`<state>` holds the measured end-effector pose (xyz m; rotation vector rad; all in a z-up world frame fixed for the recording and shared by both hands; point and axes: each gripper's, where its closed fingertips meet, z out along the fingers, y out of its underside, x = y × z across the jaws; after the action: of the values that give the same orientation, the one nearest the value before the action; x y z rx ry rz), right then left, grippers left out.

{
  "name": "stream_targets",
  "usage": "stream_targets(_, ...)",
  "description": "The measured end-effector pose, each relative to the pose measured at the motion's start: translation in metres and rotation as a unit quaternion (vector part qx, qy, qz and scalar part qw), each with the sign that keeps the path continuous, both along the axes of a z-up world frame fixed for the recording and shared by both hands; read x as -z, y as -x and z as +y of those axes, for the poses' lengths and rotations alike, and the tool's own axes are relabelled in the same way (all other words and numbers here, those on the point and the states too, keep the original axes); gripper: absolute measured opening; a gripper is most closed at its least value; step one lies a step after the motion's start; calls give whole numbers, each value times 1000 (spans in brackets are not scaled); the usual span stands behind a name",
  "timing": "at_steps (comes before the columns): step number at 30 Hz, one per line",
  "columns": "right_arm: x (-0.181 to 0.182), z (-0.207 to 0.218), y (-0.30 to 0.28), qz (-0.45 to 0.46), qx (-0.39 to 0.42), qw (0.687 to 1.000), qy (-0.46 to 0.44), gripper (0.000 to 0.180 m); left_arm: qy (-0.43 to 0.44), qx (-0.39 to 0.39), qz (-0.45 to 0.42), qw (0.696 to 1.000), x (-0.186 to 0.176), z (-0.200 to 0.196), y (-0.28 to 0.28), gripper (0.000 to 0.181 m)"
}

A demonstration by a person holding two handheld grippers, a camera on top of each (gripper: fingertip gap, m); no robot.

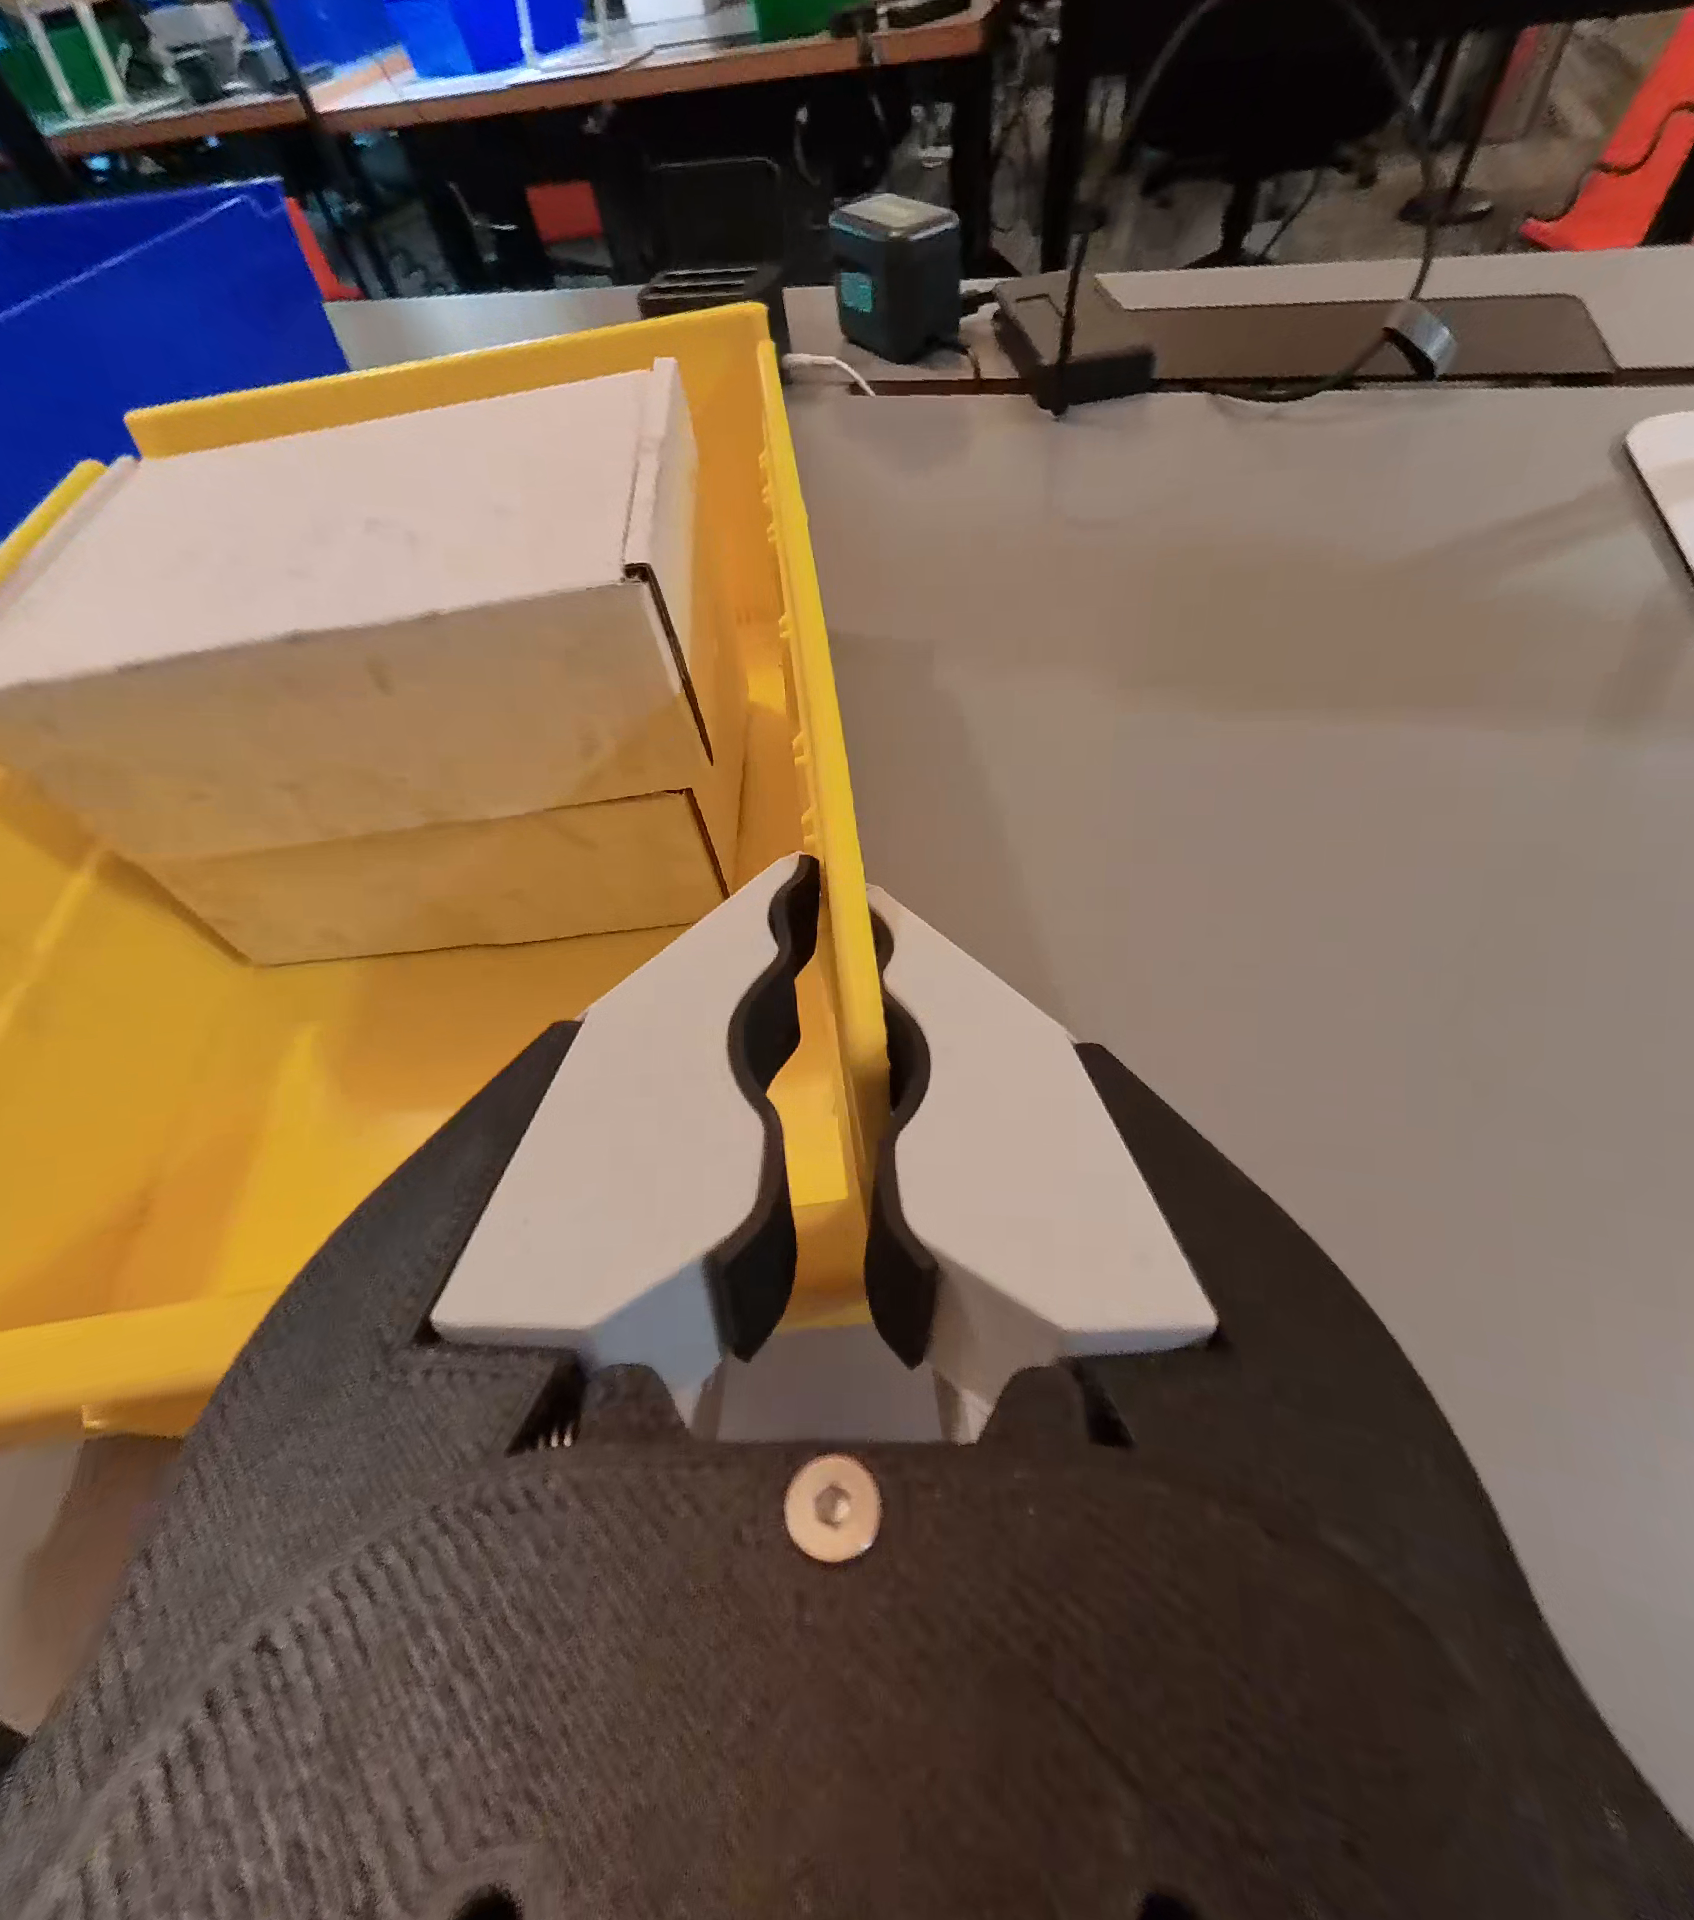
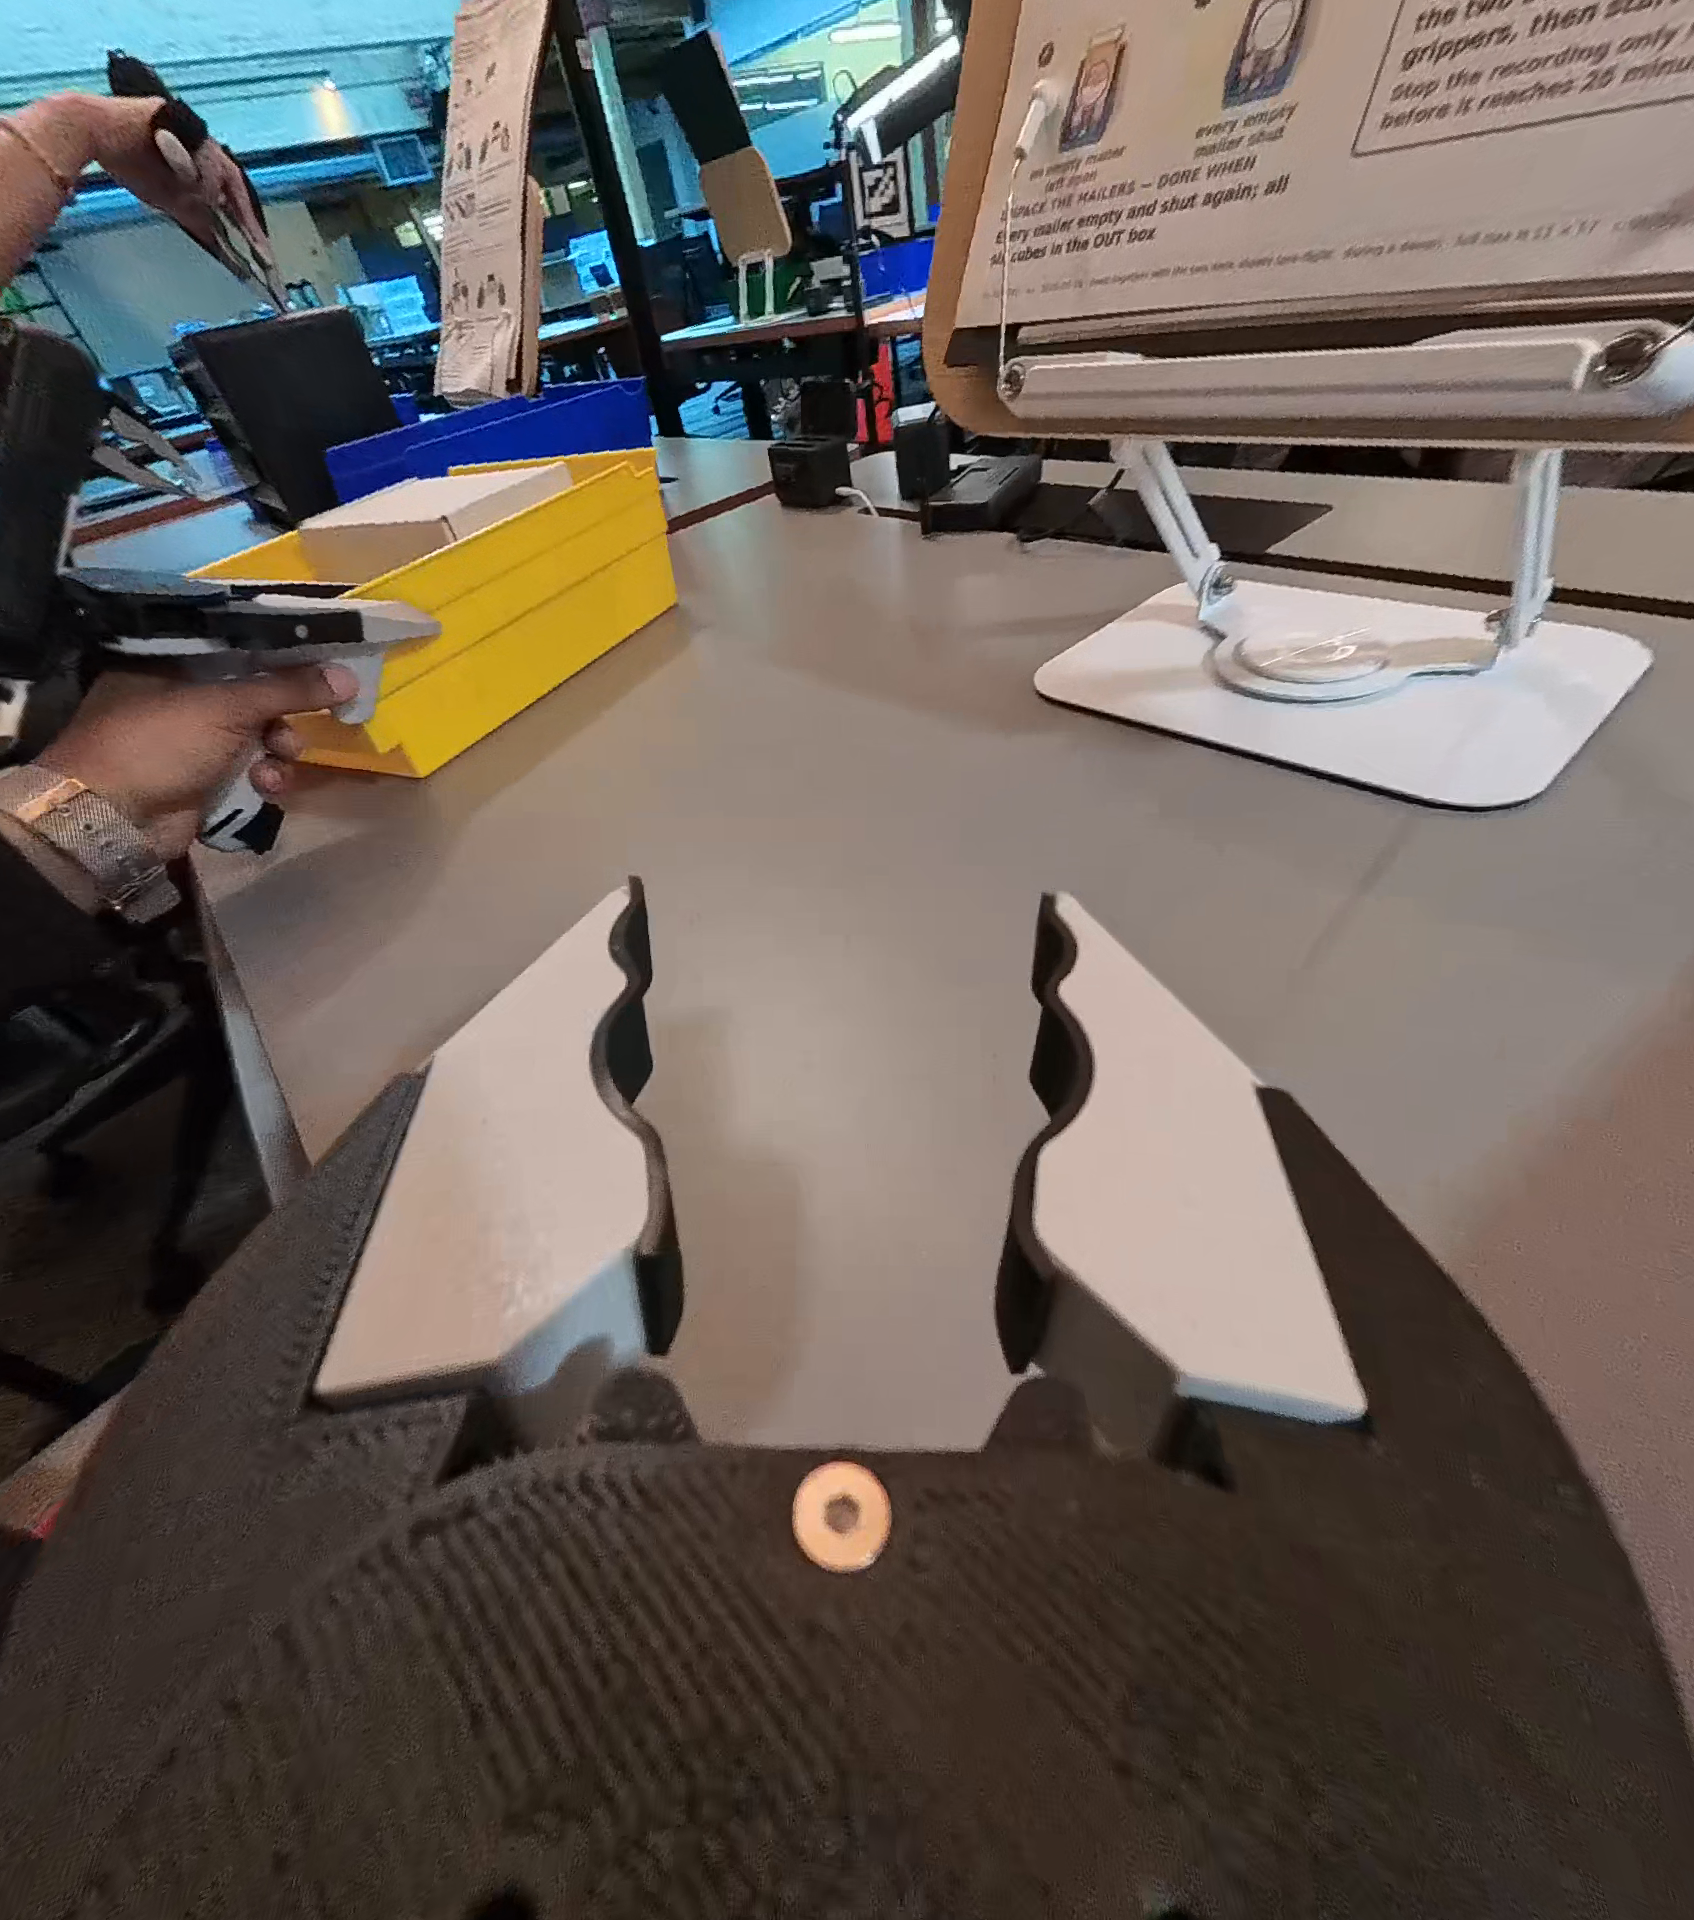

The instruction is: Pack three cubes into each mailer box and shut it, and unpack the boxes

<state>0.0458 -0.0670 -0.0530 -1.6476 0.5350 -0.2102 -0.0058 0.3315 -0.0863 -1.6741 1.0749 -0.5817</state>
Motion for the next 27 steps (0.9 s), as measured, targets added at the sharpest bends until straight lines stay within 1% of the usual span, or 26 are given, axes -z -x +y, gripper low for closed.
stream_targets(4,6,7,5,4,-23,1000,15,71,4,17,-2,1000,0,-1,2,2)
stream_targets(8,21,14,8,15,-31,998,49,80,-2,50,-4,999,0,2,5,3)
stream_targets(13,21,14,8,10,-28,998,53,80,39,67,-31,996,0,11,11,1)
stream_targets(16,22,12,6,10,-23,998,55,81,33,50,-33,998,-2,12,11,0)
stream_targets(18,25,11,4,14,-18,998,60,82,8,32,-19,999,-4,13,12,0)
stream_targets(20,28,10,3,19,-16,998,65,83,-28,12,-31,999,-16,12,14,4)
stream_targets(21,29,10,2,21,-14,997,66,83,-44,3,-46,998,-25,12,16,9)
stream_targets(22,30,10,1,24,-11,997,68,84,-51,-9,-60,997,-33,11,19,19)
stream_targets(24,33,10,0,30,-8,997,71,87,-28,-20,-94,995,-50,4,22,39)
stream_targets(25,34,10,-1,33,-7,997,72,87,6,0,-116,993,-60,-9,19,47)
stream_targets(27,35,10,-2,37,-5,997,71,88,88,78,-158,980,-88,-50,6,58)
